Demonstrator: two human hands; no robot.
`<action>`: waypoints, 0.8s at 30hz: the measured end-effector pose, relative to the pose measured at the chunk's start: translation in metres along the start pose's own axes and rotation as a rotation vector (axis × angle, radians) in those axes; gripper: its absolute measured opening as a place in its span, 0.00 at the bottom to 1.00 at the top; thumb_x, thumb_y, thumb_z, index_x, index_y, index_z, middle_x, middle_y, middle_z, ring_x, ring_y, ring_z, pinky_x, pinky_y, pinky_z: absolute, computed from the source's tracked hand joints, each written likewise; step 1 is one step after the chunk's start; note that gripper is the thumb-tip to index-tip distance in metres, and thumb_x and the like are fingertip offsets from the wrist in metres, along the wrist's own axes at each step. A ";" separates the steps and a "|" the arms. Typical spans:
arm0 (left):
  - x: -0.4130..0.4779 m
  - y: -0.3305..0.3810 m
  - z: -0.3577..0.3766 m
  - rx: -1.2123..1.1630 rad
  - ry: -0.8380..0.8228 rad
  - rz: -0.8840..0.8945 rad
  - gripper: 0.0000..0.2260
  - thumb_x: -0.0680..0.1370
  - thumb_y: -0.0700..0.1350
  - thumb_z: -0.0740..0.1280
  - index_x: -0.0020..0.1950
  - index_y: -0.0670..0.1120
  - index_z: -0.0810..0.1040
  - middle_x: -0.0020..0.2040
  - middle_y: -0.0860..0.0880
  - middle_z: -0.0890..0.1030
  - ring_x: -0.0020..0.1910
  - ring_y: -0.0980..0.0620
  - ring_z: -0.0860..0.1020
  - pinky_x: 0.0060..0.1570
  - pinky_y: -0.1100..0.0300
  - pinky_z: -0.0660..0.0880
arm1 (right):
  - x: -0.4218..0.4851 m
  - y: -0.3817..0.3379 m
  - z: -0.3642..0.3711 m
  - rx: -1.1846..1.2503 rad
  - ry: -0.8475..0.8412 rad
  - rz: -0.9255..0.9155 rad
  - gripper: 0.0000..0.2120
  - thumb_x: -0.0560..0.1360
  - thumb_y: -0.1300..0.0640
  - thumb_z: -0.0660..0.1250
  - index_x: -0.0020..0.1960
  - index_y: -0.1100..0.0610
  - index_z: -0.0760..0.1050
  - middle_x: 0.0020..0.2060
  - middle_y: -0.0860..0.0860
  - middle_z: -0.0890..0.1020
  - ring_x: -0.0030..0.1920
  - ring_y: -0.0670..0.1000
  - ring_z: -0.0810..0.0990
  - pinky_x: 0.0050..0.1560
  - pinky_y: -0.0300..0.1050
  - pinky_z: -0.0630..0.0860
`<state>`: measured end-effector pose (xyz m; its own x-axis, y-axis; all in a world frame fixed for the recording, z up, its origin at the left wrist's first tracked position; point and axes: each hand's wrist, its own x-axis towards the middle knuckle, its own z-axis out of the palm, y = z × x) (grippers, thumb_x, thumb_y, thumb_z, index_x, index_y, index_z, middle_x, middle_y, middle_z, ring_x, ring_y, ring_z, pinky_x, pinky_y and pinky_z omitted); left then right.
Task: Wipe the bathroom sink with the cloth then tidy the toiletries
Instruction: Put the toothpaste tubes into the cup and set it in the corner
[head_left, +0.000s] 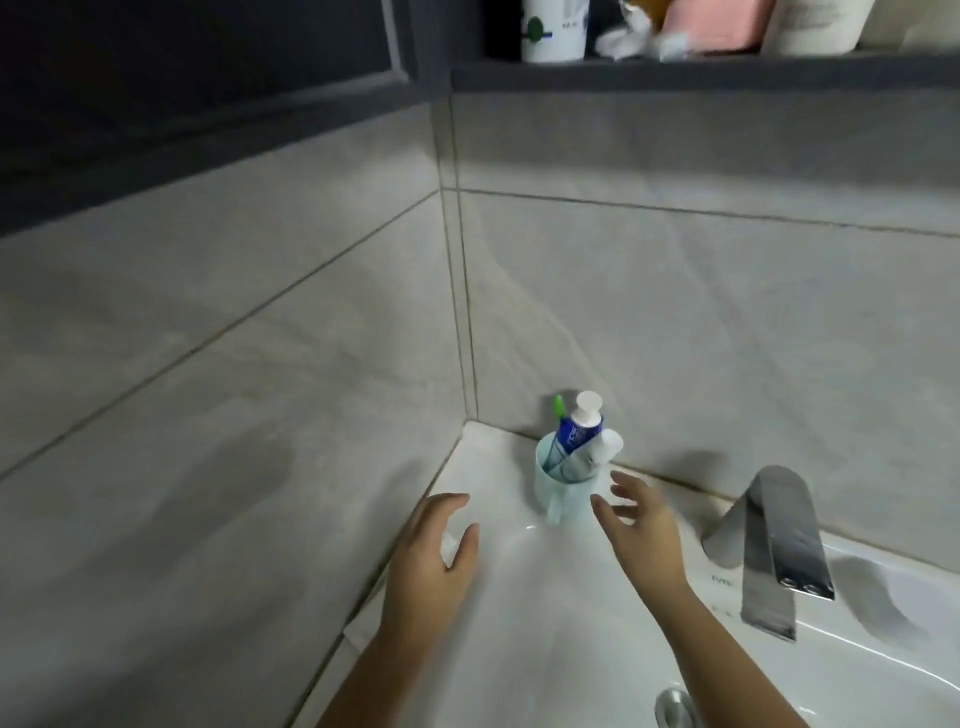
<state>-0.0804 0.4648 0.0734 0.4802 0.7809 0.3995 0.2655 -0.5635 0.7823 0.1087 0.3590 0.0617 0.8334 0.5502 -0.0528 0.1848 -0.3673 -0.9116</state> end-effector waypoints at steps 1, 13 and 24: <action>-0.003 -0.007 -0.001 0.006 0.001 -0.032 0.17 0.72 0.52 0.60 0.54 0.43 0.78 0.50 0.57 0.76 0.52 0.60 0.75 0.55 0.72 0.67 | 0.002 0.003 0.008 0.012 0.006 0.024 0.22 0.72 0.55 0.69 0.65 0.55 0.69 0.58 0.51 0.76 0.48 0.51 0.78 0.47 0.43 0.72; 0.006 -0.052 0.002 0.115 -0.068 -0.159 0.23 0.74 0.56 0.59 0.55 0.39 0.78 0.50 0.53 0.75 0.49 0.64 0.72 0.51 0.83 0.61 | 0.045 0.027 0.058 0.269 -0.067 0.202 0.31 0.69 0.54 0.73 0.68 0.47 0.64 0.59 0.47 0.72 0.51 0.50 0.74 0.44 0.53 0.79; 0.000 -0.081 -0.016 0.186 -0.072 -0.256 0.24 0.72 0.56 0.57 0.57 0.40 0.78 0.53 0.46 0.80 0.53 0.50 0.77 0.52 0.61 0.72 | 0.068 0.002 0.124 0.285 -0.200 0.159 0.31 0.71 0.52 0.71 0.70 0.48 0.61 0.65 0.52 0.72 0.54 0.51 0.73 0.40 0.44 0.77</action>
<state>-0.1156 0.5148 0.0171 0.4337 0.8866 0.1608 0.5308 -0.3956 0.7495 0.1008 0.4888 0.0054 0.7167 0.6488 -0.2556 -0.1146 -0.2520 -0.9609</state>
